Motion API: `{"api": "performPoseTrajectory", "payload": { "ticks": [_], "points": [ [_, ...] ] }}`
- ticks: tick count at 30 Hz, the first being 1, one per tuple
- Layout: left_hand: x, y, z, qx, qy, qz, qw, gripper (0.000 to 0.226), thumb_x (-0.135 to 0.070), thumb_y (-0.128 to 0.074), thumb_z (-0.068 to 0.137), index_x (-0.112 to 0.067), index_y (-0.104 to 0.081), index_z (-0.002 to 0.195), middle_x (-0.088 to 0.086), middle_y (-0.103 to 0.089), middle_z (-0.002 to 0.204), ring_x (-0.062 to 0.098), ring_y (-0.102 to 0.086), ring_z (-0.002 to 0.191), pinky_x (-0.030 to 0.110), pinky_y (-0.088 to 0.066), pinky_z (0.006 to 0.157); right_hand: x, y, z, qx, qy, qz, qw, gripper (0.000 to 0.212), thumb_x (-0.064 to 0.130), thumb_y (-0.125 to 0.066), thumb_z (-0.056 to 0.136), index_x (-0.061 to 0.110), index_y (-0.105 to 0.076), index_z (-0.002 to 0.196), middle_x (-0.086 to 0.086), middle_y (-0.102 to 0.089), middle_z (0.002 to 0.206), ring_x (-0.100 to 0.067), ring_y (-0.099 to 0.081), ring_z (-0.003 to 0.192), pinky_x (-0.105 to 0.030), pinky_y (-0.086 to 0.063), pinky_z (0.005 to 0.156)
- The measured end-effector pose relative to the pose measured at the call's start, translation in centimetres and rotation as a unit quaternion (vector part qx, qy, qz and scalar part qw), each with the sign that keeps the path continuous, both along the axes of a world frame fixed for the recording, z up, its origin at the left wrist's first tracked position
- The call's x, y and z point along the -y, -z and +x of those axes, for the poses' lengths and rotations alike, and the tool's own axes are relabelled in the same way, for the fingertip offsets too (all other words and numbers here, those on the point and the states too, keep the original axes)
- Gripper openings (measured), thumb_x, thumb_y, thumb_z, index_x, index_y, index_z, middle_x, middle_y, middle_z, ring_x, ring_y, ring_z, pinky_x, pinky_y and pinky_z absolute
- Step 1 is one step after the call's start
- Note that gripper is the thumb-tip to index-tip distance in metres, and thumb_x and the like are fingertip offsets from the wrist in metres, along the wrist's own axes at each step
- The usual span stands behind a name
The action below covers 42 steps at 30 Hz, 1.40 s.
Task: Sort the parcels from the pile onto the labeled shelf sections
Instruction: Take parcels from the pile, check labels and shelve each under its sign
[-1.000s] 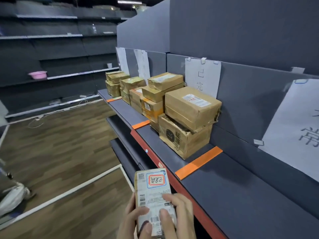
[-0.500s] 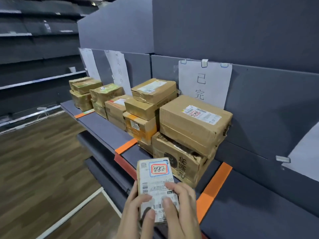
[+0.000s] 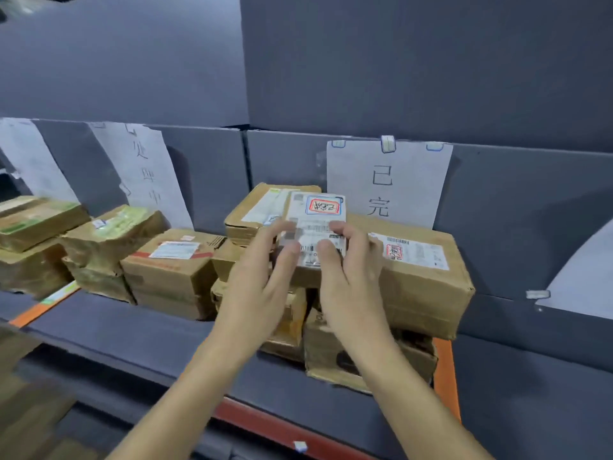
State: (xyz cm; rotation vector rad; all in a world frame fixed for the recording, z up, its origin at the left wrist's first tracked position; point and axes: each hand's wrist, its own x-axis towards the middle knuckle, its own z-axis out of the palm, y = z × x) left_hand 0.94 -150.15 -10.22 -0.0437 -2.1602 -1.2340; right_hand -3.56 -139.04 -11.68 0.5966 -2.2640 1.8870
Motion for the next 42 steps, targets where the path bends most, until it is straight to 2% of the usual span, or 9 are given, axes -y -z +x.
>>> {"api": "performPoseTrajectory", "payload": {
  "ticks": [4, 7, 10, 17, 21, 26, 31, 37, 42],
  "points": [
    [4.6, -1.9, -5.9, 0.024, -0.014, -0.044, 0.999, 0.027, -0.036, -0.043, 0.099, -0.031, -0.045, 0.125, -0.032, -0.053, 0.109, -0.013, -0.052, 0.101, 0.01, -0.043, 0.084, 3.7, -3.0, -5.3, 0.0, 0.058, 0.075, 0.995, 0.034, 0.04, -0.039, 0.1, 0.028, -0.042, 0.132, 0.001, -0.036, 0.131, -0.016, -0.039, 0.123, -0.019, -0.03, 0.083],
    [7.1, -1.6, -9.1, 0.066, -0.02, -0.06, 0.996, 0.036, -0.04, -0.042, 0.099, -0.025, -0.043, 0.132, -0.017, -0.056, 0.122, 0.001, -0.052, 0.107, 0.027, -0.045, 0.091, 5.9, -3.4, -8.6, 0.032, 0.063, 0.127, 0.989, 0.037, 0.043, -0.033, 0.099, 0.03, -0.047, 0.131, -0.001, -0.045, 0.131, -0.021, -0.044, 0.12, -0.029, -0.033, 0.094],
    [9.0, -1.8, -11.1, 0.114, -0.011, -0.043, 0.992, 0.041, -0.04, -0.04, 0.1, -0.021, -0.043, 0.135, -0.005, -0.055, 0.132, 0.009, -0.051, 0.112, 0.026, -0.043, 0.088, 7.5, -3.4, -11.1, 0.027, 0.076, 0.136, 0.987, 0.038, 0.042, -0.031, 0.096, 0.03, -0.053, 0.124, -0.004, -0.054, 0.124, -0.024, -0.051, 0.113, -0.045, -0.042, 0.1],
    [10.8, -2.3, -12.9, 0.156, -0.001, -0.016, 0.988, 0.041, -0.036, -0.035, 0.102, -0.019, -0.04, 0.139, -0.001, -0.05, 0.138, 0.005, -0.043, 0.107, 0.009, -0.032, 0.065, 9.2, -4.1, -13.3, 0.036, 0.1, 0.156, 0.982, 0.031, 0.031, -0.048, 0.095, 0.023, -0.049, 0.126, -0.001, -0.057, 0.126, -0.02, -0.056, 0.11, -0.044, -0.045, 0.099],
    [10.9, -2.6, -14.0, 0.172, 0.002, -0.002, 0.985, 0.041, -0.033, -0.032, 0.103, -0.02, -0.038, 0.141, 0.0, -0.047, 0.142, 0.011, -0.042, 0.116, 0.02, -0.034, 0.083, 9.9, -3.9, -13.8, 0.028, 0.108, 0.165, 0.98, 0.032, 0.032, -0.048, 0.095, 0.022, -0.049, 0.126, -0.001, -0.056, 0.129, -0.02, -0.057, 0.111, -0.045, -0.047, 0.097],
    [11.5, -3.3, -14.4, 0.18, 0.005, 0.0, 0.984, 0.047, -0.04, -0.032, 0.101, -0.018, -0.038, 0.142, -0.001, -0.044, 0.144, 0.013, -0.042, 0.122, 0.024, -0.03, 0.09, 9.5, -4.2, -14.1, 0.034, 0.097, 0.15, 0.983, 0.033, 0.036, -0.04, 0.099, 0.019, -0.051, 0.124, -0.001, -0.057, 0.126, -0.018, -0.055, 0.111, -0.042, -0.047, 0.096],
    [11.1, -5.0, -14.1, 0.149, -0.024, -0.129, 0.98, 0.055, -0.041, -0.032, 0.101, -0.017, -0.023, 0.15, 0.001, -0.026, 0.156, 0.018, -0.027, 0.141, 0.03, -0.024, 0.108, 7.5, -5.7, -13.5, -0.022, 0.115, 0.231, 0.966, 0.034, 0.031, -0.034, 0.101, 0.011, -0.051, 0.122, -0.011, -0.054, 0.126, -0.027, -0.05, 0.116, -0.037, -0.043, 0.095],
    [7.7, -6.0, -12.8, 0.123, 0.03, -0.335, 0.934, 0.061, -0.037, -0.035, 0.101, -0.012, -0.014, 0.152, 0.003, -0.008, 0.16, 0.016, -0.006, 0.148, 0.032, -0.008, 0.119, 1.7, -7.4, -10.8, -0.072, 0.09, 0.464, 0.878, 0.047, 0.037, -0.032, 0.101, 0.005, -0.04, 0.135, -0.018, -0.042, 0.139, -0.037, -0.036, 0.13, -0.044, -0.034, 0.103],
    [-1.5, -6.7, -10.9, 0.142, 0.075, -0.408, 0.899, 0.065, -0.041, -0.034, 0.101, -0.011, -0.008, 0.152, 0.006, -0.001, 0.161, 0.019, 0.001, 0.148, 0.034, -0.004, 0.119, -7.7, -8.5, -7.1, -0.064, 0.108, 0.534, 0.836, 0.059, 0.045, -0.027, 0.101, 0.011, -0.024, 0.149, -0.015, -0.027, 0.153, -0.033, -0.025, 0.14, -0.049, -0.021, 0.113]
  ]
}}
